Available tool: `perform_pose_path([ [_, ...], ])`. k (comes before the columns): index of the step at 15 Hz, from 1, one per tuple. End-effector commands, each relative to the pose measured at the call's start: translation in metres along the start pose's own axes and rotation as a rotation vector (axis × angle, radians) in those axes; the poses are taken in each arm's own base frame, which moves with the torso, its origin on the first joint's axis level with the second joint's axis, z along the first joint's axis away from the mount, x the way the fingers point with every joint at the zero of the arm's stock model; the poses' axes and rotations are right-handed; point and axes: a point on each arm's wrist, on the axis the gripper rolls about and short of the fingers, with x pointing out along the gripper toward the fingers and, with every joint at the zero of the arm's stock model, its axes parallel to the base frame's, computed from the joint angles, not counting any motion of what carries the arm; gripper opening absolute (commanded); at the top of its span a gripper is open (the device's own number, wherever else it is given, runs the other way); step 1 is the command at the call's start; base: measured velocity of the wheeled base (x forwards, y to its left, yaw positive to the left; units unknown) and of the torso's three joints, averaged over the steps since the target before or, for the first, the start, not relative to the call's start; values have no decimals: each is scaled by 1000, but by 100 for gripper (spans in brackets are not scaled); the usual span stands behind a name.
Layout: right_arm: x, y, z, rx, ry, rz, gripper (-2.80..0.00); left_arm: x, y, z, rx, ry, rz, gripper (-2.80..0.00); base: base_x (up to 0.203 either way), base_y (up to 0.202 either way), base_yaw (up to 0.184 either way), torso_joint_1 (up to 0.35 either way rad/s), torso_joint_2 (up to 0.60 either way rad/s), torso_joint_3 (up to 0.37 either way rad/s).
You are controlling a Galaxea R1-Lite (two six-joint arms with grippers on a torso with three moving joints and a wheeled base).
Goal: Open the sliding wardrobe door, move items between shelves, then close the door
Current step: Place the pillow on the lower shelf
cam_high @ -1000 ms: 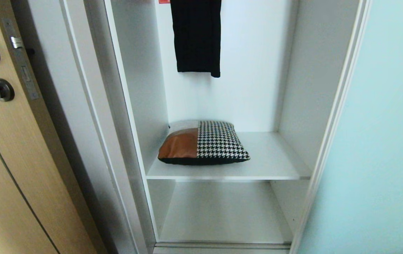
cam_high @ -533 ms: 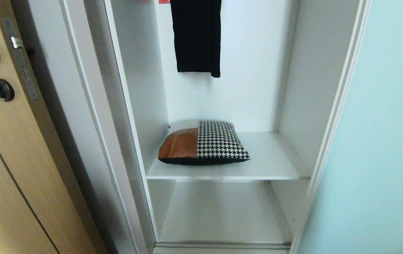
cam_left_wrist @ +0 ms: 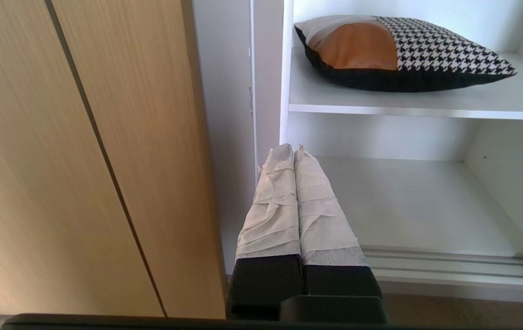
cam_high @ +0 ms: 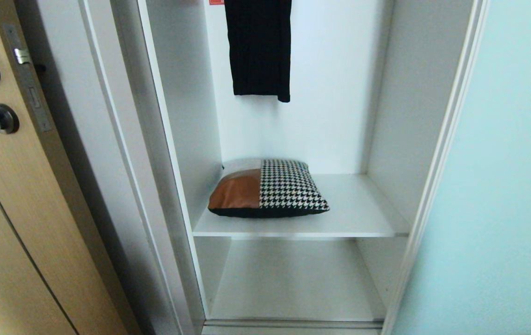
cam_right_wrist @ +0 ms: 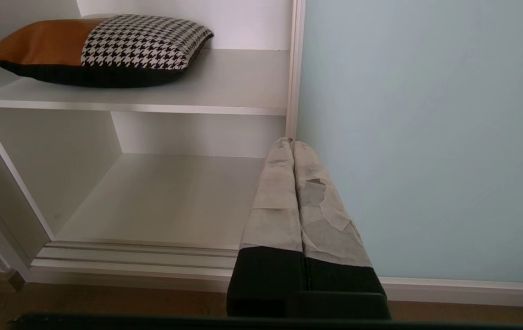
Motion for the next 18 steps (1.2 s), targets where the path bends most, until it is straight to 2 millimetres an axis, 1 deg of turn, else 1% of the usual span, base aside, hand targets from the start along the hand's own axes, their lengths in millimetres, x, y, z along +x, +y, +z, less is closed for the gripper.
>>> perform_pose_path([
  [1,0,0,0,0,1,0,-280,0,0,0,-1,1,0,-280,0,0,0,0,0,0],
  [3,0,0,0,-21,3,4,-280,0,0,0,-1,2,0,-280,0,0,0,0,0,0],
  [10,0,0,0,-4,3,2,-280,0,0,0,-1,1,0,-280,0,0,0,0,0,0],
  [15,-1,0,0,-72,18,5,-280,0,0,0,-1,1,0,-280,0,0,0,0,0,0],
  [16,-1,0,2,-63,7,2,-280,0,0,0,-1,1,0,-280,0,0,0,0,0,0],
  [17,-3,0,10,-64,-15,-7,-280,0,0,0,-1,2,-1,-280,0,0,0,0,0,0],
  [18,-7,0,28,-61,-46,-14,-280,0,0,0,-1,2,0,-280,0,0,0,0,0,0],
])
